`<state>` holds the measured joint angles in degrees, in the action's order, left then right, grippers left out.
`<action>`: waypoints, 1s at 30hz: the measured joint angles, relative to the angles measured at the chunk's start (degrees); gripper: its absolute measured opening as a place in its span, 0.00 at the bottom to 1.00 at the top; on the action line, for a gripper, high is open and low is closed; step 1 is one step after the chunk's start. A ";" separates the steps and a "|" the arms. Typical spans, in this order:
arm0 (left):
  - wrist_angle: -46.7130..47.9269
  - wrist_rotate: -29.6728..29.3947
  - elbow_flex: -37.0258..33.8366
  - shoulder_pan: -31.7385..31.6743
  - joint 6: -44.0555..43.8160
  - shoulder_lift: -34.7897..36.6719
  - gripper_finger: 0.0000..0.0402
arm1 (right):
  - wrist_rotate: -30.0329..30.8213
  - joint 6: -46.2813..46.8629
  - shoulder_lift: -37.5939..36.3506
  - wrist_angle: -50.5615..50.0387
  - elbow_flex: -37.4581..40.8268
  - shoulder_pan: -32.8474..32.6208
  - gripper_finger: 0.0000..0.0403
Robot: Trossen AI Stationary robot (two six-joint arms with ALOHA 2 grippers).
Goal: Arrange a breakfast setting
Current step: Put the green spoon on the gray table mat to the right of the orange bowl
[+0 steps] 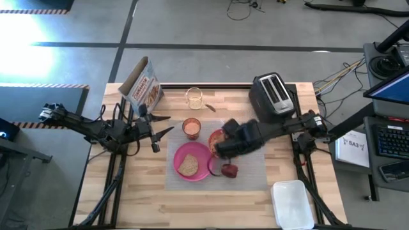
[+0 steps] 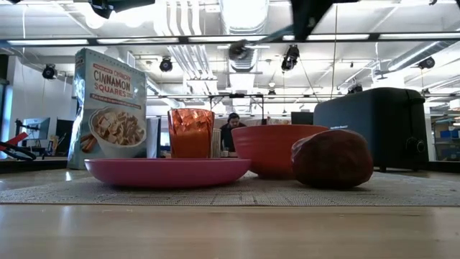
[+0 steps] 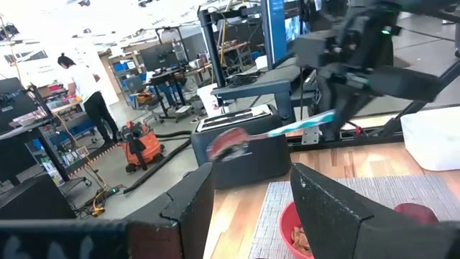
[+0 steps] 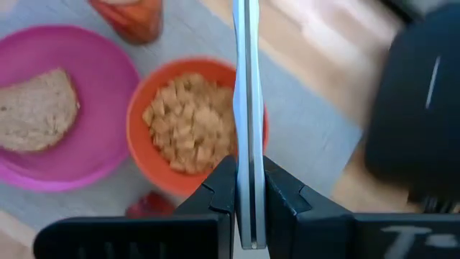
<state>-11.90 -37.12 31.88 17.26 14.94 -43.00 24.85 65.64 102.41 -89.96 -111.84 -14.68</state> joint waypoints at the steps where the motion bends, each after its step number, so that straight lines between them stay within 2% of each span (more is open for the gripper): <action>1: 0.02 0.00 0.00 0.00 0.00 0.00 0.42 | -0.05 2.65 -0.64 0.03 1.81 -1.02 0.07; 7: 0.45 0.00 -0.09 0.01 0.00 0.00 0.42 | 0.35 20.32 -3.82 -0.13 12.41 -7.36 0.07; 13: 0.44 0.00 -0.09 0.01 0.00 0.00 0.42 | -0.30 35.90 -4.39 1.00 19.59 -13.05 0.07; 16: 0.44 0.00 -0.09 0.01 0.00 0.00 0.42 | -3.21 38.79 -4.41 3.89 22.44 -14.60 0.07; 22: 0.42 0.00 -0.09 0.01 -0.01 0.00 0.42 | -7.42 39.88 -4.46 17.04 29.64 -16.22 0.08; 27: 0.42 0.01 -0.09 0.01 -0.01 0.00 0.42 | -8.33 42.94 -4.88 17.04 33.37 -17.14 0.07; 30: 0.42 0.00 -0.09 0.02 0.00 0.00 0.42 | -6.82 43.00 -6.11 17.21 33.98 -17.44 0.07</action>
<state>-11.49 -37.12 31.79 17.28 14.94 -43.00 18.03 108.64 96.30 -72.75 -77.87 -32.12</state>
